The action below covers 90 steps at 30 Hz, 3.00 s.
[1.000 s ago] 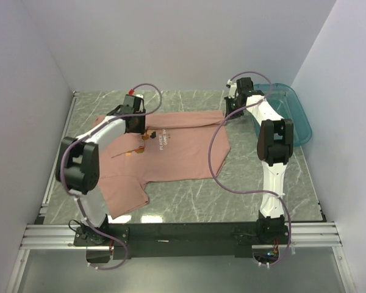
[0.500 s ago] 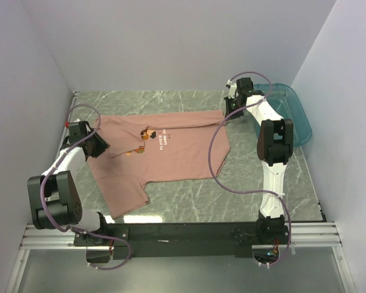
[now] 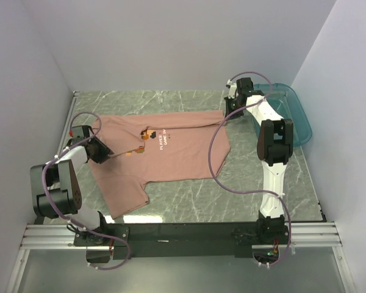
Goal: Fold and stack the t-shirts
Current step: Fold the tshirt
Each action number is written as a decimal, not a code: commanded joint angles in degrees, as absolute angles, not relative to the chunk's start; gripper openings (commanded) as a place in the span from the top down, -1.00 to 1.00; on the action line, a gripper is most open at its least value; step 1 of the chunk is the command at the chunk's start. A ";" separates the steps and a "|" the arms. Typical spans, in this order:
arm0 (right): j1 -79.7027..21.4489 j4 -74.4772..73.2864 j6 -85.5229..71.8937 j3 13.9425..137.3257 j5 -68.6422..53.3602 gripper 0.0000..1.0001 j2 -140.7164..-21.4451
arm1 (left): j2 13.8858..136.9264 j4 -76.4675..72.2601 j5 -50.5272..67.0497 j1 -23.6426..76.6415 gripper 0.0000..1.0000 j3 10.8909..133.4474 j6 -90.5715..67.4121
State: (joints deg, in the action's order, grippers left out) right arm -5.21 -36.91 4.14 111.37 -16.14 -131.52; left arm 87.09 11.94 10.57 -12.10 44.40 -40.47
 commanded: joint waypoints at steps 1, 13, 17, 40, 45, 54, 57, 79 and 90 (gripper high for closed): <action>-4.75 -36.65 4.48 111.62 -16.52 1.00 -131.66 | 88.50 11.69 9.23 -12.39 0.28 46.93 -41.84; -4.66 -36.65 4.39 111.71 -16.70 1.00 -131.66 | 91.40 11.51 8.35 -12.39 0.37 48.34 -42.01; -4.75 -36.74 4.39 111.71 -16.70 1.00 -131.66 | 92.28 11.43 8.79 -12.39 0.44 48.69 -42.01; -4.75 -36.65 4.39 111.80 -16.70 1.00 -131.48 | 88.95 11.25 10.02 -12.39 0.89 47.82 -40.69; -4.66 -36.65 4.39 111.80 -16.70 1.00 -131.57 | 84.29 12.13 8.79 -12.92 0.94 46.76 -40.43; -4.66 -36.65 4.39 111.88 -16.17 1.00 -131.48 | 82.44 12.48 10.72 -15.03 0.95 45.00 -40.25; -4.75 -36.65 4.39 111.88 -16.35 1.00 -131.40 | 82.44 12.30 11.07 -15.12 0.95 44.82 -40.34; -4.75 -37.18 8.17 110.40 -19.07 0.32 -126.75 | 67.78 16.88 0.18 -19.07 -0.91 44.92 -39.99; -4.83 -54.35 44.10 90.42 -40.41 0.01 -105.05 | 58.80 14.68 24.74 -21.88 -0.66 41.04 -30.95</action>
State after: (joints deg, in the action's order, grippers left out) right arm -5.08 -42.70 22.20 98.39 -28.95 -114.59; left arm 61.04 15.81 13.72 -21.78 41.32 -36.40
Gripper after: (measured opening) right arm 0.492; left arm 0.847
